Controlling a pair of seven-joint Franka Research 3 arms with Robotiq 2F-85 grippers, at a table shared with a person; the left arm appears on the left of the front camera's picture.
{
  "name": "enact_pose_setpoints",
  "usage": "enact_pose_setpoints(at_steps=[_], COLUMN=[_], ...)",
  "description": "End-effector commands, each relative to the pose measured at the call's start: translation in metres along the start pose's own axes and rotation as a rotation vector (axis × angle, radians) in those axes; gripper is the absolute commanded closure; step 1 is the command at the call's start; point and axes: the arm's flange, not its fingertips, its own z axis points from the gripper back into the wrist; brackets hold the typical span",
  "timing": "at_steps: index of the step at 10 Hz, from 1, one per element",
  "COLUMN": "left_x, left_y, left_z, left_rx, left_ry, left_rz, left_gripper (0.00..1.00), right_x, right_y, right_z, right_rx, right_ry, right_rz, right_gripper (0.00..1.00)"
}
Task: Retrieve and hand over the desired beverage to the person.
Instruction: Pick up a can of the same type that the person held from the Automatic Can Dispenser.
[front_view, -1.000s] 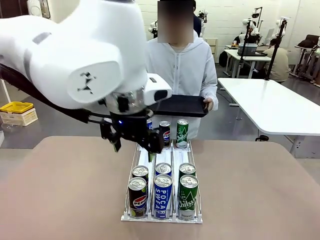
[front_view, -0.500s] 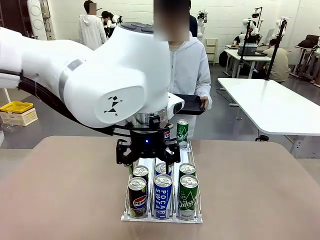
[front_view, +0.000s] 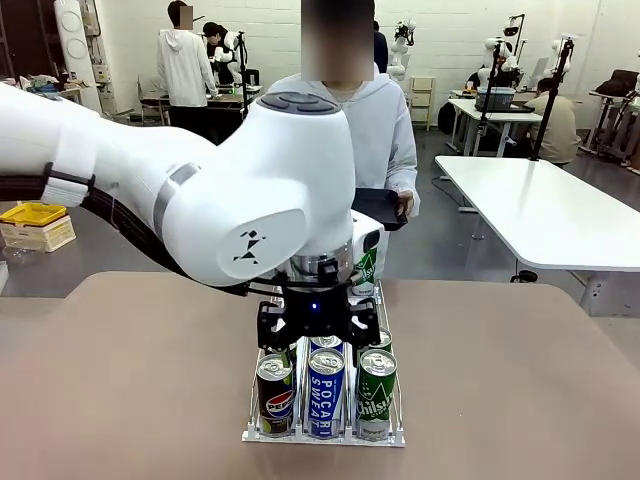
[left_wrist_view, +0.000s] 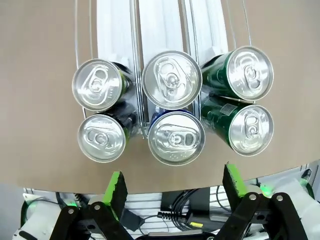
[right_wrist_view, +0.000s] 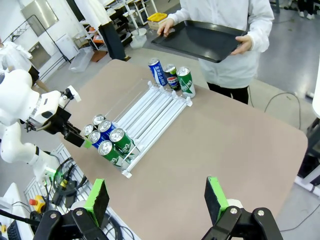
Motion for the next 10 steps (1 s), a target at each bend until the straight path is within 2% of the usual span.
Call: enact_pose_setpoints(at_steps=[1, 10], left_x=[0.003, 0.022], left_y=[-0.007, -0.009], left_z=[-0.007, -0.02], left_rx=[0.001, 0.024], left_ry=[-0.038, -0.018], left_rz=[-0.061, -0.097], left_gripper=[0.0, 0.0], right_x=[0.003, 0.003], right_y=[-0.001, -0.001], right_z=[0.001, 0.001], right_rx=[0.024, 0.024], right_ry=[-0.017, -0.017], right_rz=[0.011, 0.011], right_gripper=[0.0, 0.0])
